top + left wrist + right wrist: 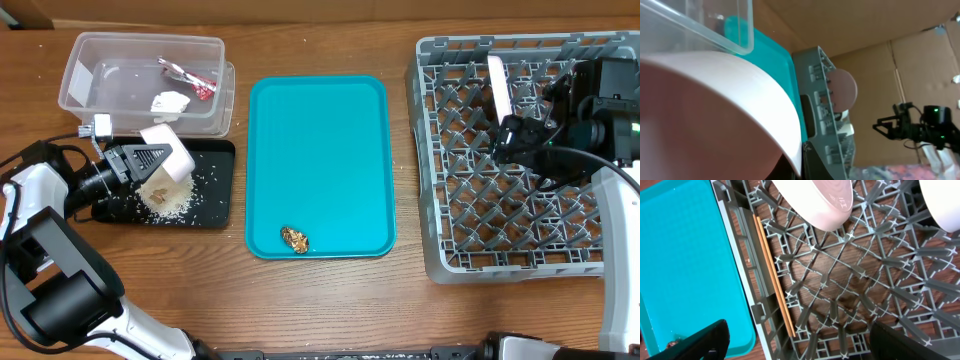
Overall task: Sort waste into correct bins and load items into the dishwasher
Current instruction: 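Carry the rice bowl left and tip the rice onto the black tray, then bring the emptied bowl back and set it on the teal tray, then grasp the white bowl with the right gripper and lift it toward the rack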
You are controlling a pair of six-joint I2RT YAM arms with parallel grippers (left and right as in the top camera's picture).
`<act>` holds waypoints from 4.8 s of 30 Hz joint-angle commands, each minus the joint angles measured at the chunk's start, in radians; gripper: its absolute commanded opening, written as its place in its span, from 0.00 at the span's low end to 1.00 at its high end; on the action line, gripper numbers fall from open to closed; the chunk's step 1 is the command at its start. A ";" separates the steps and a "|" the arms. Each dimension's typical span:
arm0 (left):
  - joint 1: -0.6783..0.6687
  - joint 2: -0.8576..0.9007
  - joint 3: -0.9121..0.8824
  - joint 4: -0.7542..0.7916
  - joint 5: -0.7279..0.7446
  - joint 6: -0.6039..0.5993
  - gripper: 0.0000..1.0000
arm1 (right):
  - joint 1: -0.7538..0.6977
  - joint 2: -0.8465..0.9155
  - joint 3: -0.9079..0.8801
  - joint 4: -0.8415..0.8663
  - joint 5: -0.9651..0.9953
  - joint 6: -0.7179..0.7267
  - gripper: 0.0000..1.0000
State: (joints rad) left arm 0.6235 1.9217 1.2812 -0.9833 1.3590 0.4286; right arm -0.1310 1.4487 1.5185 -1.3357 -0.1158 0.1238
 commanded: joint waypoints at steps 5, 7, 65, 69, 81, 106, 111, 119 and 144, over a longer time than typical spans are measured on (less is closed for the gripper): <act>0.004 -0.013 0.002 0.009 -0.008 -0.027 0.04 | -0.004 0.001 0.013 0.002 -0.005 0.002 0.91; 0.000 -0.013 0.002 0.006 -0.008 -0.042 0.04 | -0.004 0.001 0.013 0.002 -0.005 0.002 0.91; -1.045 -0.035 0.412 -0.061 -1.318 -0.552 0.55 | 0.154 0.009 0.013 0.128 -0.171 0.008 0.92; -0.954 -0.088 0.438 -0.106 -1.316 -0.613 0.55 | 0.258 0.053 0.013 0.172 -0.170 0.028 0.92; -0.609 -0.299 0.438 -0.261 -1.313 -0.635 0.56 | 0.502 0.315 0.013 0.295 -0.167 0.168 0.85; -0.512 -0.307 0.436 -0.288 -1.314 -0.634 0.57 | 0.637 0.645 0.010 0.463 -0.119 0.324 0.40; -0.512 -0.307 0.436 -0.288 -1.313 -0.635 0.57 | 0.635 0.647 -0.005 0.460 -0.102 0.327 0.24; -0.512 -0.307 0.436 -0.288 -1.313 -0.635 0.58 | 0.590 0.636 0.051 0.354 -0.101 0.325 0.04; -0.512 -0.307 0.436 -0.271 -1.314 -0.635 0.58 | 0.181 0.184 0.243 0.430 0.862 -0.053 0.04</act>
State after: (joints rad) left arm 0.1120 1.6196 1.7020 -1.2598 0.0475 -0.1890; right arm 0.1070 1.6188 1.7580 -0.9524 0.6273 0.2100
